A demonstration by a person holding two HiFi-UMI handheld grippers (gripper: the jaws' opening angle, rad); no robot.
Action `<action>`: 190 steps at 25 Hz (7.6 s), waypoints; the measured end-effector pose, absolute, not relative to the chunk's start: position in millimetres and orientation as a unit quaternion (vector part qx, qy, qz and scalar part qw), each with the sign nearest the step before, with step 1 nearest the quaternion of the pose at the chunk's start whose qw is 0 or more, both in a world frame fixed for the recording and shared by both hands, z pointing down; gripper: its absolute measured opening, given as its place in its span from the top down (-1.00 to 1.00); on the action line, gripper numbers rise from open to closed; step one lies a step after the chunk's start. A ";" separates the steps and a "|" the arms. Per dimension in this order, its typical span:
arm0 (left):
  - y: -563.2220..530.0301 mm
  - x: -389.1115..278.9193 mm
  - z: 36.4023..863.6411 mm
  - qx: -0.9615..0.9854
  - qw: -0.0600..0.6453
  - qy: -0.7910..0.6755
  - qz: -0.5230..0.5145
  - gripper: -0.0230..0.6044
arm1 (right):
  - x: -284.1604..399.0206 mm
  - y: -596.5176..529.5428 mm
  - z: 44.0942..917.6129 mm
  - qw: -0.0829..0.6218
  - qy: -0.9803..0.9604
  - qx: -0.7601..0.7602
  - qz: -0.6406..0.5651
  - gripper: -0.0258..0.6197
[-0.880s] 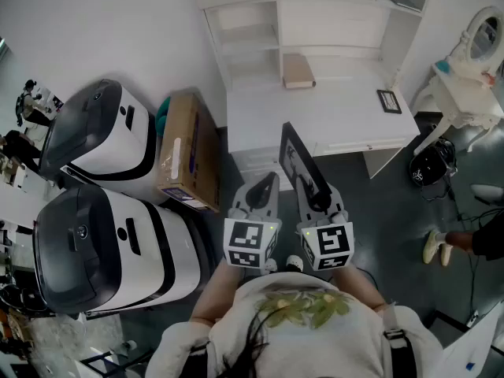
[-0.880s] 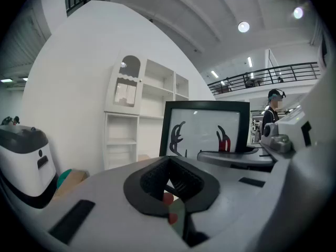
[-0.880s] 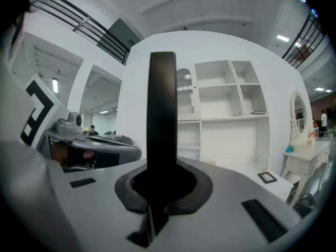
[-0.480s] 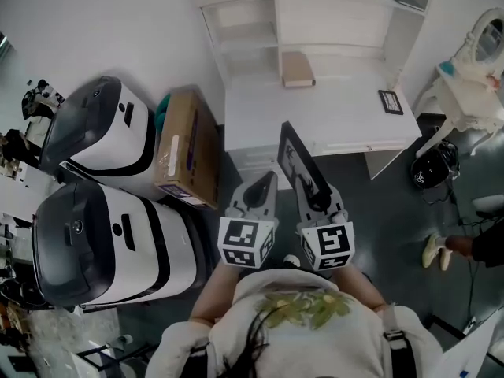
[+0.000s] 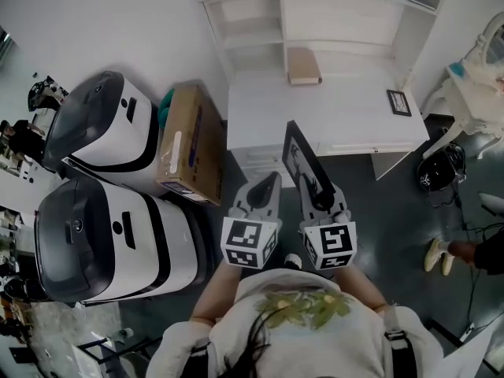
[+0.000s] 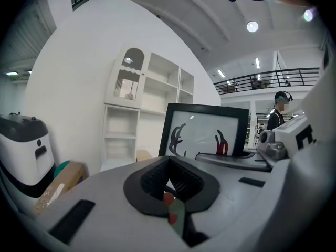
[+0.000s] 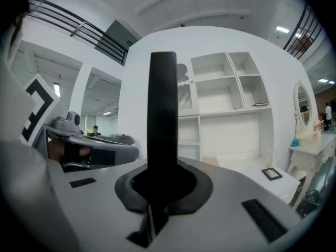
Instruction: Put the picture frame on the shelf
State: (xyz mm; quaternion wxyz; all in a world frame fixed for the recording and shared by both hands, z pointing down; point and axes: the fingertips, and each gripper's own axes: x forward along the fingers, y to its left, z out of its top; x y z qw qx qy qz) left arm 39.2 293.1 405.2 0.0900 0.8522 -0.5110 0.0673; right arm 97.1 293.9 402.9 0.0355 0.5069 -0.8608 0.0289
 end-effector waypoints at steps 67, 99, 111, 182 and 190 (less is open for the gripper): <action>-20.6 -52.3 418.7 0.874 0.115 -0.469 0.060 0.84 | 23.1 -16.3 410.0 0.051 -0.820 0.569 0.037 0.81; -117.9 -42.3 422.0 0.870 0.119 -0.475 0.060 0.84 | 29.7 -125.0 412.4 0.048 -0.831 0.552 0.038 0.81; -141.5 -37.3 428.6 0.866 0.120 -0.481 0.067 0.84 | 36.8 -153.4 419.5 0.053 -0.831 0.553 0.040 0.81; -232.9 -34.0 444.1 0.866 0.122 -0.477 0.083 0.84 | 41.9 -266.8 387.9 0.020 -0.820 0.572 -0.007 0.81; -235.7 -35.3 446.8 0.864 0.124 -0.481 0.086 0.84 | 41.2 -276.8 392.8 0.023 -0.821 0.570 0.003 0.82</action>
